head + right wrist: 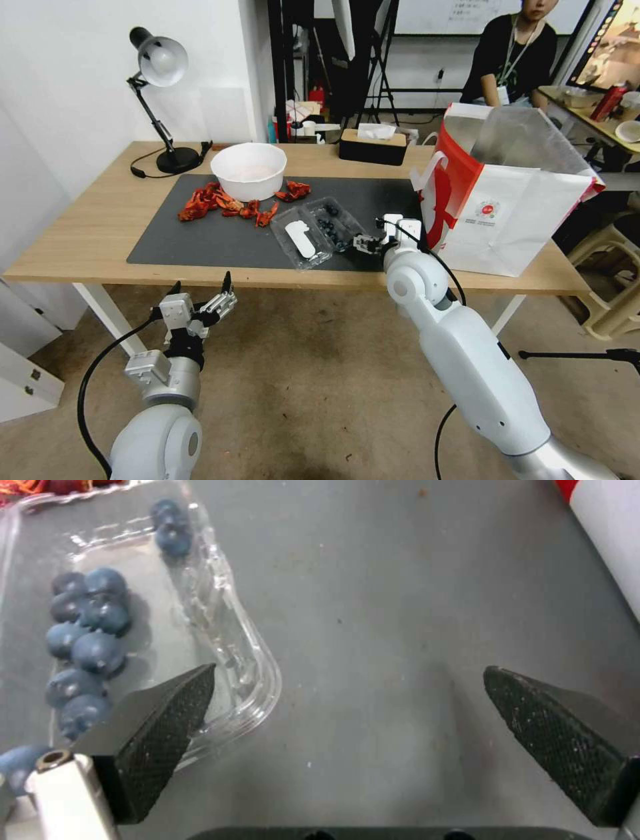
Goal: Close the takeout container lid, then place the container into the takeout bag.
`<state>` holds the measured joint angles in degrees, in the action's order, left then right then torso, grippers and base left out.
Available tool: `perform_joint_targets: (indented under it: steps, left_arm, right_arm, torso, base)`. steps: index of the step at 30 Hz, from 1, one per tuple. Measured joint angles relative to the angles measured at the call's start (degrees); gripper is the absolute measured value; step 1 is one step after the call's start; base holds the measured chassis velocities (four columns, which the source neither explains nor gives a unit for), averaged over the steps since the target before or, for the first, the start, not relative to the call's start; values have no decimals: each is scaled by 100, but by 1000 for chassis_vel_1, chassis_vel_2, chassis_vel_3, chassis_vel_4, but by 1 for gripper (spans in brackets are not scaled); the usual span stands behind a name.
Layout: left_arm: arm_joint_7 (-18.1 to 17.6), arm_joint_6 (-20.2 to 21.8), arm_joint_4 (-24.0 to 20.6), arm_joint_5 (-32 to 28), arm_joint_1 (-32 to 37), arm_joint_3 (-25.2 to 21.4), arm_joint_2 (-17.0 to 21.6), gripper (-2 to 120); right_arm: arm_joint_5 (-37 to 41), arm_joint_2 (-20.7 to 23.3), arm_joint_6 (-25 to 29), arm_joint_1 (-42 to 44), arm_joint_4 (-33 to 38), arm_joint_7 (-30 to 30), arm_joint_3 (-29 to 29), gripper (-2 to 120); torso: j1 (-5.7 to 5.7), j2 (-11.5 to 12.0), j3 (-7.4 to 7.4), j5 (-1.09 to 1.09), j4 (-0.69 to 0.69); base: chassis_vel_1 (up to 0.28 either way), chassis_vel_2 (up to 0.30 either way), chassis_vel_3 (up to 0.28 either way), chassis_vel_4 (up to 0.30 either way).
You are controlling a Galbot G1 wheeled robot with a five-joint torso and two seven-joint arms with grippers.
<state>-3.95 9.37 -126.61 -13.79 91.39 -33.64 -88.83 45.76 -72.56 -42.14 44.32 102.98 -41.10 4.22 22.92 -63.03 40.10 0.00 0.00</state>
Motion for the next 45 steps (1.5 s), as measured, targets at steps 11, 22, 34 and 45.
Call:
perform_joint_targets:
  steps: [11, 22, 34, 45]
  left_arm:
    - [-15, -23, -7, -23, 4, -5, 32, 100]
    - [-15, -80, -40, -19, 68, 31, 20, 100]
    - [-12, -147, -105, -56, 123, 28, 66, 100]
    - [-9, -291, -90, -156, 144, 30, 225, 100]
  right_arm:
    - [97, 35, 3, 398, 437, -63, 60, 100]
    - [211, -37, 52, 570, 729, 138, 300, 100]
    - [-917, 435, 1655, 1468, 1859, 1855, 571, 100]
    - [-3157, 749, 4275, 3497, 2205, 2901, 1045, 100]
  torso:
    - [0, 0, 0, 0, 0]
    - [0, 0, 0, 0, 0]
    - [0, 0, 0, 1, 0]
    - [0, 1, 0, 1, -1]
  base:
    - [0, 0, 0, 0]
    - [0, 0, 0, 0]
    - [0, 0, 0, 0]
    - [0, 0, 0, 0]
